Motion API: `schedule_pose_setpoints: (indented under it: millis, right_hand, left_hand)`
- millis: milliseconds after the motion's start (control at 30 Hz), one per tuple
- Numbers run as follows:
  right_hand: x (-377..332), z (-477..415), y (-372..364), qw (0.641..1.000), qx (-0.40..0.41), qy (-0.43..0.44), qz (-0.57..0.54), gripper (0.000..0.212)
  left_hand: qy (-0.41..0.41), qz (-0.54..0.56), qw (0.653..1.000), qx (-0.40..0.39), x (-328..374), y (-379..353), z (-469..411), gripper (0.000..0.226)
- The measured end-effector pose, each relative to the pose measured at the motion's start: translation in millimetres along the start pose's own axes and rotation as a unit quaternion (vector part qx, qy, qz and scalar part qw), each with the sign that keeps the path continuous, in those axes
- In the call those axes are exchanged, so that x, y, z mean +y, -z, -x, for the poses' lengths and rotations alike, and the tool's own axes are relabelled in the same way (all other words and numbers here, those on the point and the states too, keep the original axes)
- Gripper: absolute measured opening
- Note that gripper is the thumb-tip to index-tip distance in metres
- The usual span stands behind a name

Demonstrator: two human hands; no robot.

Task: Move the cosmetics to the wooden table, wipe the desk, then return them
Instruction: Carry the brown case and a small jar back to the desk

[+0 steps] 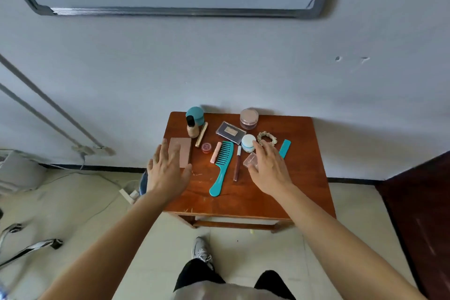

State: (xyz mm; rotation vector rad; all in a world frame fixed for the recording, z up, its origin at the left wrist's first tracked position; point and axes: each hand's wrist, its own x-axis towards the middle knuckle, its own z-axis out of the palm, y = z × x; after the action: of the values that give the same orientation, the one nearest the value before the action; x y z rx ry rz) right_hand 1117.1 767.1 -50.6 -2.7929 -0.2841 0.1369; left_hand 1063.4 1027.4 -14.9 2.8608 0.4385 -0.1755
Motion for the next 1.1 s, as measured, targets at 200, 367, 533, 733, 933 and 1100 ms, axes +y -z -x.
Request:
schedule_pose_setpoints:
  millis: [200,367,533,733,933,1100]
  right_hand:
    - [-12.6,-40.0,-54.9,0.992,-0.058,-0.105,0.038,0.06]
    - [-11.1,-49.5,-89.2,0.981,-0.069,-0.172,0.056,0.066]
    - [-2.3,-48.9,-100.9,0.984,-0.079,-0.136,0.088,0.054]
    - [7.8,-43.5,-97.5,0.988,-0.079,-0.112,0.07,0.05]
    - [30.1,-43.0,-74.2,0.991,-0.098,-0.095,0.004,0.054]
    - [45.3,-28.5,-34.4,0.995,-0.038,-0.077,-0.046,0.052]
  left_hand:
    - [-0.016,-0.054,0.994,-0.091,-24.4,-41.8,-75.3,0.076]
    - [0.073,0.0,0.994,-0.08,-34.3,-75.9,-114.7,0.09]
    - [0.104,0.019,0.989,-0.108,-36.0,-108.2,-120.9,0.091]
    - [0.106,0.046,0.991,-0.071,-33.9,-111.0,-96.5,0.085]
    - [0.085,0.085,0.993,0.013,-10.3,-92.7,-53.2,0.087]
    - [0.022,0.11,0.99,0.089,37.4,-61.4,-39.5,0.087]
